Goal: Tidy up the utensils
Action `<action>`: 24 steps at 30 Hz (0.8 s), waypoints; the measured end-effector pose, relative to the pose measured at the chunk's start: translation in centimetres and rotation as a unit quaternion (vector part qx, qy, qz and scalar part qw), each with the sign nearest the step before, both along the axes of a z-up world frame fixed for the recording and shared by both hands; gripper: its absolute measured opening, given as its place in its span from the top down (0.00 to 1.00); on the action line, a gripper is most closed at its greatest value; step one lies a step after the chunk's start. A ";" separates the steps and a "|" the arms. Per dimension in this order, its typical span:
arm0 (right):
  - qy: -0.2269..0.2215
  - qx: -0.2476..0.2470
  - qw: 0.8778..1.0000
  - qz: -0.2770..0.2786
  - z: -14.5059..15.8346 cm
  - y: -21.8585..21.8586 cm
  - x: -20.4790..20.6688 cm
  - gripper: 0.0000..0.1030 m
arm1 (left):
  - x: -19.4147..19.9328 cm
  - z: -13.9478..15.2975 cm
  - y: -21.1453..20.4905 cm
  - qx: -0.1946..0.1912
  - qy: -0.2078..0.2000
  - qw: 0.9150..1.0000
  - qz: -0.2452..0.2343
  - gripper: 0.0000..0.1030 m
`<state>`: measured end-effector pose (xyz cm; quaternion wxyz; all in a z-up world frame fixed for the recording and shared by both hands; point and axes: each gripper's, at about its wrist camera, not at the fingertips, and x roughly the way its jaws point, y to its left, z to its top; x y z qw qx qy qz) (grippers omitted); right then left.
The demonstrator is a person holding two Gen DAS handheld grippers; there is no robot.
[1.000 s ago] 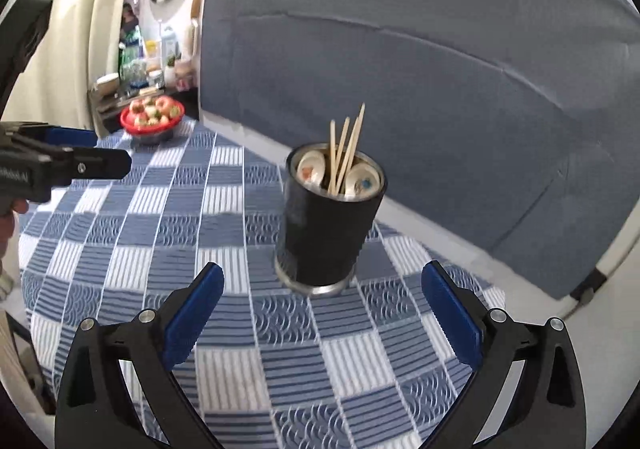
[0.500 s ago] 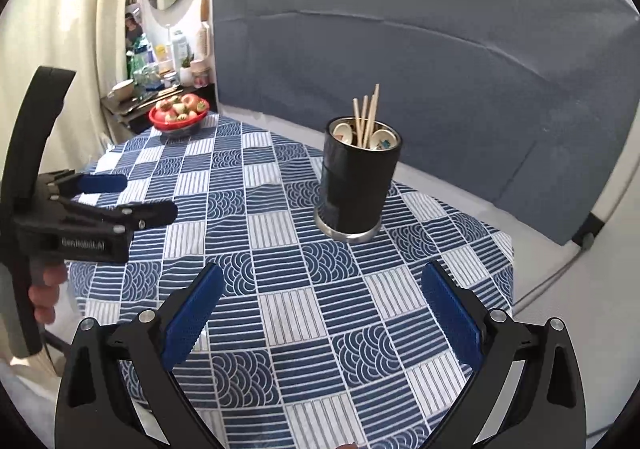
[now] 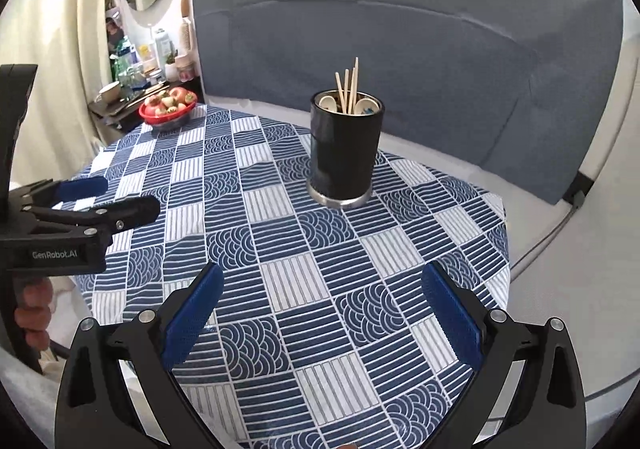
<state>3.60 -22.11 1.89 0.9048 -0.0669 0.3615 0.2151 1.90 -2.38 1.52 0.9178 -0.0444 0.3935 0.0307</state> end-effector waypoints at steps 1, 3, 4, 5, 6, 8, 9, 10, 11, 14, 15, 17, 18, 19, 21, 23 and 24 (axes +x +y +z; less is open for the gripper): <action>-0.002 0.002 1.000 -0.003 0.0 -0.1 0.0 0.08 | 0.0 0.0 -0.1 0.004 0.001 1.000 0.000 0.06; -0.001 0.006 1.000 -0.003 0.0 -0.3 -0.1 0.08 | -0.1 0.0 -0.3 0.003 0.002 1.000 -0.002 0.06; -0.001 0.008 1.000 -0.004 0.0 -0.5 -0.1 0.08 | -0.2 0.0 -0.4 0.001 0.004 1.000 -0.005 0.06; -0.001 0.009 1.000 -0.005 0.0 -0.6 -0.1 0.08 | -0.3 -0.1 -0.5 0.003 0.005 1.000 -0.006 0.06; -0.002 0.008 1.000 -0.004 0.0 -0.6 -0.1 0.08 | -0.3 -0.1 -0.6 0.006 0.007 1.000 -0.006 0.06; -0.003 0.008 1.000 -0.005 0.0 -0.7 -0.2 0.08 | -0.3 -0.1 -0.7 0.009 0.010 1.000 -0.005 0.06; -0.002 0.008 1.000 -0.004 0.0 -0.7 -0.1 0.08 | -0.4 -0.1 -0.7 0.008 0.010 1.000 -0.004 0.06; -0.002 0.009 1.000 -0.003 0.0 -0.7 -0.1 0.08 | -0.4 -0.1 -0.7 0.007 0.010 1.000 -0.003 0.06; -0.002 0.011 1.000 -0.004 -0.1 -0.8 -0.1 0.08 | -0.5 -0.1 -0.7 0.007 0.010 1.000 -0.001 0.06; -0.001 0.012 1.000 -0.001 -0.1 -0.9 0.0 0.08 | -0.6 -0.1 -0.7 0.008 0.013 1.000 0.005 0.06; -0.001 0.013 1.000 -0.001 -0.1 -0.9 -0.1 0.08 | -0.6 -0.2 -0.7 0.007 0.014 1.000 0.005 0.06; -0.001 0.013 1.000 0.001 -0.2 -1.0 -0.2 0.08 | -0.7 -0.2 -0.9 0.008 0.015 1.000 0.003 0.06; -0.003 0.012 1.000 0.000 -0.2 -1.0 -0.2 0.08 | -0.7 -0.2 -1.0 0.013 0.016 1.000 0.003 0.06; -0.004 0.011 1.000 0.000 -0.2 -1.0 -0.2 0.08 | -0.7 -0.2 -1.1 0.016 0.015 1.000 0.004 0.06; -0.006 0.012 1.000 0.001 -0.2 -1.0 -0.1 0.08 | -0.8 -0.2 -1.2 0.013 0.014 1.000 0.001 0.06; -0.007 0.012 1.000 0.001 -0.2 -1.0 -0.2 0.08 | -0.8 -0.2 -1.1 0.009 0.015 1.000 0.002 0.06; -0.006 0.013 1.000 0.001 -0.2 -1.0 -0.2 0.08 | -0.8 -0.2 -1.0 0.009 0.016 1.000 0.006 0.06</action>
